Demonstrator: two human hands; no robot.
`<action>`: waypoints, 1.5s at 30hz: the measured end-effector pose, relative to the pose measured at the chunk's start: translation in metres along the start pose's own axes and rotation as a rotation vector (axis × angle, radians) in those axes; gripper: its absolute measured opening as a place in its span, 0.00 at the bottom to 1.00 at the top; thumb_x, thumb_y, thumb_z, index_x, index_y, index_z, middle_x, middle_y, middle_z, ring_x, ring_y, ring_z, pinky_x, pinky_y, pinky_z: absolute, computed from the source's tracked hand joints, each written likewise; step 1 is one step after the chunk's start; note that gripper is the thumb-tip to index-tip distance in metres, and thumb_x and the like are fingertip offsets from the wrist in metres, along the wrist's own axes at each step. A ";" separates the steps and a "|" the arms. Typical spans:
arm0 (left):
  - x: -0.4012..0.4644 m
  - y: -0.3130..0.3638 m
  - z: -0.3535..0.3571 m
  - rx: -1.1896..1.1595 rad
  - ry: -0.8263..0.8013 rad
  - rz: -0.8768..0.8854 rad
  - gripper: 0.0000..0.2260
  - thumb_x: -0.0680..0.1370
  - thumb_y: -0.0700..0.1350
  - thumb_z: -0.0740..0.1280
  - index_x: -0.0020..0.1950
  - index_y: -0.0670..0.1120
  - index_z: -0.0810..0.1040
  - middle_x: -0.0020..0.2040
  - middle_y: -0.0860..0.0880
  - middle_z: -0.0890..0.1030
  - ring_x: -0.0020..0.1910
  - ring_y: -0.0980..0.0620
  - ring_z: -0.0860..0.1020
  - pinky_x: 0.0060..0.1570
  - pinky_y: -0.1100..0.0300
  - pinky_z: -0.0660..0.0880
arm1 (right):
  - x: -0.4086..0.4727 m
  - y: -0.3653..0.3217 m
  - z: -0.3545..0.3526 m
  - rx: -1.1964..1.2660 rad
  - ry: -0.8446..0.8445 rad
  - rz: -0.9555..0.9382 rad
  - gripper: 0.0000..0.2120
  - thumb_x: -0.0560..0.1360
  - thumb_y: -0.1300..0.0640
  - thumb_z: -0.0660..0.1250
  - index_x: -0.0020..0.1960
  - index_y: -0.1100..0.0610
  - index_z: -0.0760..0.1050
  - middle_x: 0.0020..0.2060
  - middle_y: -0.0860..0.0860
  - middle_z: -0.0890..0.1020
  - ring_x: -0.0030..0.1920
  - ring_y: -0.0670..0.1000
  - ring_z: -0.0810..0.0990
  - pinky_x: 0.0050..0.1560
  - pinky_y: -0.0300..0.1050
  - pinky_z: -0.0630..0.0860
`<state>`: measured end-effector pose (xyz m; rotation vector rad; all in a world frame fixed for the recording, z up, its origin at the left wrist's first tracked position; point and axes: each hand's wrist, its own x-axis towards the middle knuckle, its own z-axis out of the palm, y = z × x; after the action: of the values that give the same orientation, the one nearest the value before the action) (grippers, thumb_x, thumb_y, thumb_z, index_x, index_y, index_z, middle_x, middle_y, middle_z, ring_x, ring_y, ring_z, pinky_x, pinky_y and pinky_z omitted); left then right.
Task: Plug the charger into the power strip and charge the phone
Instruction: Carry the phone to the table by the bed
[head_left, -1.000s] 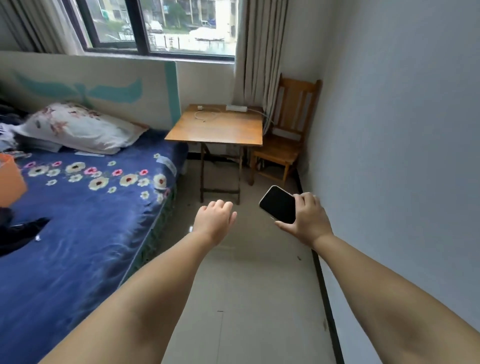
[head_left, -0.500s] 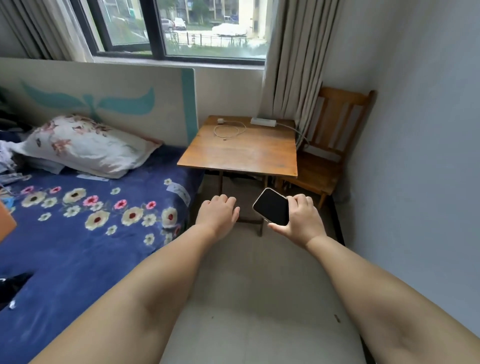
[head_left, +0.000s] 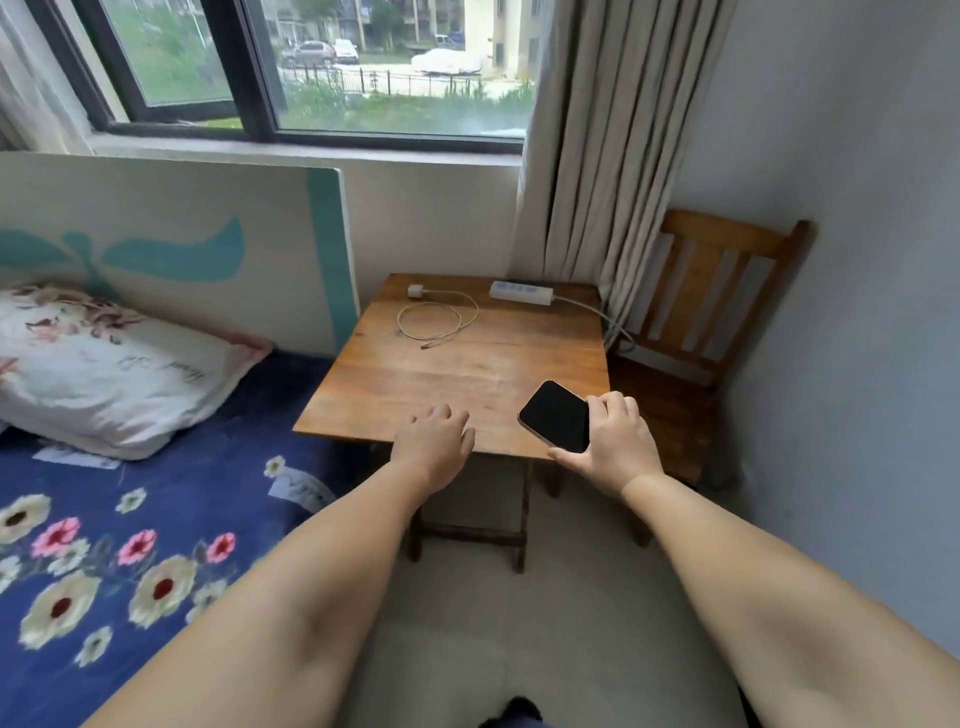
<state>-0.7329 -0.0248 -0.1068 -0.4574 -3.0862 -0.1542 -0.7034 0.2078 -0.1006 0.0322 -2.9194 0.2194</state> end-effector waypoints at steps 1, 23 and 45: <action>0.025 -0.002 0.001 -0.007 -0.007 -0.007 0.17 0.81 0.52 0.52 0.64 0.46 0.70 0.61 0.44 0.75 0.59 0.44 0.72 0.56 0.50 0.69 | 0.024 0.005 0.003 -0.004 0.005 0.009 0.35 0.65 0.32 0.66 0.58 0.59 0.70 0.54 0.56 0.75 0.53 0.55 0.71 0.52 0.47 0.73; 0.440 -0.110 0.120 -0.044 -0.282 0.179 0.16 0.80 0.52 0.54 0.62 0.46 0.70 0.60 0.43 0.76 0.60 0.42 0.71 0.55 0.49 0.69 | 0.365 0.049 0.185 0.039 -0.229 0.419 0.37 0.65 0.32 0.67 0.62 0.58 0.69 0.58 0.56 0.74 0.58 0.56 0.71 0.55 0.48 0.74; 0.531 -0.116 0.276 -0.127 -0.196 0.226 0.25 0.79 0.54 0.50 0.74 0.47 0.59 0.76 0.44 0.60 0.75 0.45 0.56 0.73 0.45 0.50 | 0.435 0.098 0.333 0.007 -0.210 0.628 0.40 0.65 0.32 0.67 0.66 0.58 0.66 0.61 0.58 0.74 0.59 0.59 0.72 0.59 0.56 0.71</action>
<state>-1.2760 0.0452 -0.3754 -0.8718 -3.1921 -0.3199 -1.2015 0.2518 -0.3437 -0.9162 -3.0370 0.3369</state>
